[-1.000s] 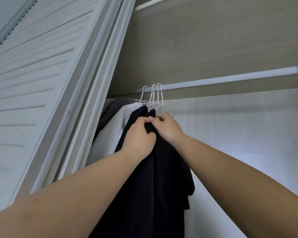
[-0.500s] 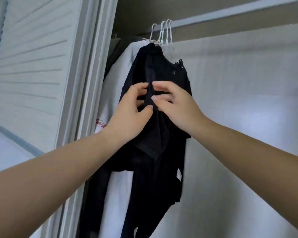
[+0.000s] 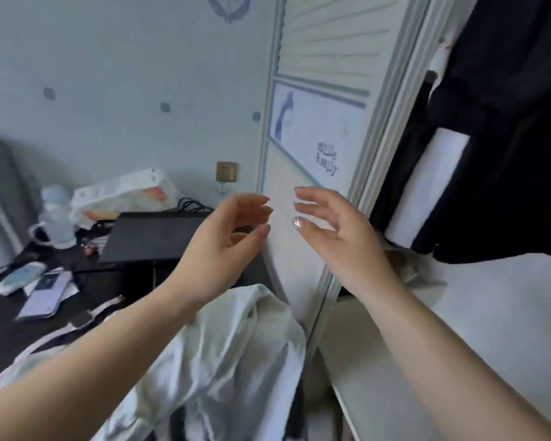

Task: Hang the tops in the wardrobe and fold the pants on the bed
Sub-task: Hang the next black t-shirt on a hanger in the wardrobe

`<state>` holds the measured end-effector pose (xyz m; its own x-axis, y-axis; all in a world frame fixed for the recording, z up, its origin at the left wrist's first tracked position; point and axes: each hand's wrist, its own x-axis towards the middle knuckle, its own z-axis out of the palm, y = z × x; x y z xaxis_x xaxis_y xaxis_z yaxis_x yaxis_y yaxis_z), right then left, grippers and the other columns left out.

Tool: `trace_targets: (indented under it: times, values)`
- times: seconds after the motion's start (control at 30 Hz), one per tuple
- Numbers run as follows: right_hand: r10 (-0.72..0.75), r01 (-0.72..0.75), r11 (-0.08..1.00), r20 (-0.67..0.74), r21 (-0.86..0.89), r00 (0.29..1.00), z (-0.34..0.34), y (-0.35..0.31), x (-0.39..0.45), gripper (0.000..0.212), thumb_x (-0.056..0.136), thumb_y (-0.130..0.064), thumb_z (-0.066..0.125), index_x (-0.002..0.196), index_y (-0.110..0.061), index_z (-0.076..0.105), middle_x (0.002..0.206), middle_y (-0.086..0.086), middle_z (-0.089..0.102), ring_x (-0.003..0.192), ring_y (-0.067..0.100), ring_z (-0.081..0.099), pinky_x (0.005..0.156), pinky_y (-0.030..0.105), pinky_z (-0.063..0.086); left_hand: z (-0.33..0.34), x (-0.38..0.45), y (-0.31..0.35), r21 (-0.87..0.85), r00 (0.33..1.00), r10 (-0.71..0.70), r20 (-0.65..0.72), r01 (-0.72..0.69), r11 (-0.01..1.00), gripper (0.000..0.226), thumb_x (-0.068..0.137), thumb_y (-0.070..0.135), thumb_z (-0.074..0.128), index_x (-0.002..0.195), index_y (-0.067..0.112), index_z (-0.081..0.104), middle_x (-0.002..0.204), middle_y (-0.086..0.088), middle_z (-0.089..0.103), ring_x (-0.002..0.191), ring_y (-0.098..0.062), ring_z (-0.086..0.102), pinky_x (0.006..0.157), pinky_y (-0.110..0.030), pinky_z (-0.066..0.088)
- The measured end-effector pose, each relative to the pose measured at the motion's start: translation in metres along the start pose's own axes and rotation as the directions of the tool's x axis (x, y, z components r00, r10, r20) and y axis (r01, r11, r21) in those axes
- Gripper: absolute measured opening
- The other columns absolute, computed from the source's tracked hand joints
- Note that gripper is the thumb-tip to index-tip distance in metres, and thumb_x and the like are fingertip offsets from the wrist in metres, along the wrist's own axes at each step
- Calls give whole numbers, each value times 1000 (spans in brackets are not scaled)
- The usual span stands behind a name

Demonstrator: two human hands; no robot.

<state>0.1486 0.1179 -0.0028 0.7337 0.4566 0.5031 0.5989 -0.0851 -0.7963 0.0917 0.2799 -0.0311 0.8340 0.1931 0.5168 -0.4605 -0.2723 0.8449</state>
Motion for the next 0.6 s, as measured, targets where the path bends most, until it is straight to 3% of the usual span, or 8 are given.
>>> trace_targets:
  times: [0.1,0.33,0.47,0.6]
  values:
    - [67,-81,993,148,90,987,64,5,-34,33,88,-11,64,106,-38,58,115,-17,62,107,-5,58,78,7,44,-55,-64,-2,-14,982,-143,-127,142,990,28,90,8,62,110,27,58,106,5,68,102,-7,63,85,-25,49]
    - [34,-140,968,447,207,894,212,-43,-98,32,88,-14,64,109,-38,59,116,-15,62,110,-1,58,79,10,46,-180,-220,12,-49,873,-294,-388,299,953,28,79,31,70,106,32,62,106,3,70,102,-12,65,84,-27,53]
    - [-11,-189,942,589,277,808,313,-84,-138,29,89,-15,64,112,-33,59,116,-13,63,110,0,58,84,15,48,-258,-324,25,-91,734,-386,-559,408,908,22,82,23,70,102,31,63,101,8,71,96,-8,66,77,-18,51]
    - [-73,-295,883,729,365,681,427,-126,-188,29,81,-28,65,109,-30,61,113,-17,65,110,2,59,83,12,47,-337,-436,52,-89,522,-428,-738,553,829,22,89,11,64,103,27,63,98,9,70,91,-4,65,77,-21,49]
